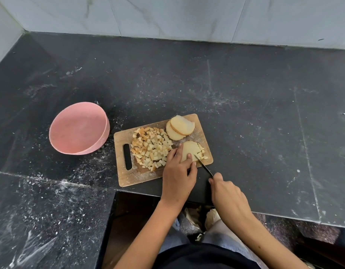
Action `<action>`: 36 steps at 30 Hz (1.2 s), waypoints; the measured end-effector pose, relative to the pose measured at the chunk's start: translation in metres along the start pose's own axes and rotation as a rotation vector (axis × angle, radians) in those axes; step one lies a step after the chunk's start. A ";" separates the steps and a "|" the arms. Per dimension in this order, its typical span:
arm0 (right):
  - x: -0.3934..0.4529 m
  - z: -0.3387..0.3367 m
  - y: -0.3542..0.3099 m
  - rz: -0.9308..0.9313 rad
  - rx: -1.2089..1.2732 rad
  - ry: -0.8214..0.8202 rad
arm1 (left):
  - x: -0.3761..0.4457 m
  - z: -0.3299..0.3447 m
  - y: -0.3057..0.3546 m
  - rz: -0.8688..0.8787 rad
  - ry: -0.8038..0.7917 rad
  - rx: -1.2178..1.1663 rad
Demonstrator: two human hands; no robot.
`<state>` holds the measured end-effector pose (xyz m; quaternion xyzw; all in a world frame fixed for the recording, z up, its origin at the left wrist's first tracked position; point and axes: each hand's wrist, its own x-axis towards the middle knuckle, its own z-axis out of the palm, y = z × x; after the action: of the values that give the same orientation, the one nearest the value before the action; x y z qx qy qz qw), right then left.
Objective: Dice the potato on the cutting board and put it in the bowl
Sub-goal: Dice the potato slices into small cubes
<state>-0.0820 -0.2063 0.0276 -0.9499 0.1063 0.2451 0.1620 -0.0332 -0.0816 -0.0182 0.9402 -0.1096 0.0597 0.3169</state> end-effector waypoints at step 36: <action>0.000 -0.004 0.021 -0.096 0.073 0.061 | 0.007 -0.010 0.009 -0.140 0.028 -0.097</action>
<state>-0.0860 -0.2268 0.0258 -0.9544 0.0745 0.2041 0.2045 -0.0292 -0.0836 -0.0038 0.9282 -0.0423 0.0450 0.3670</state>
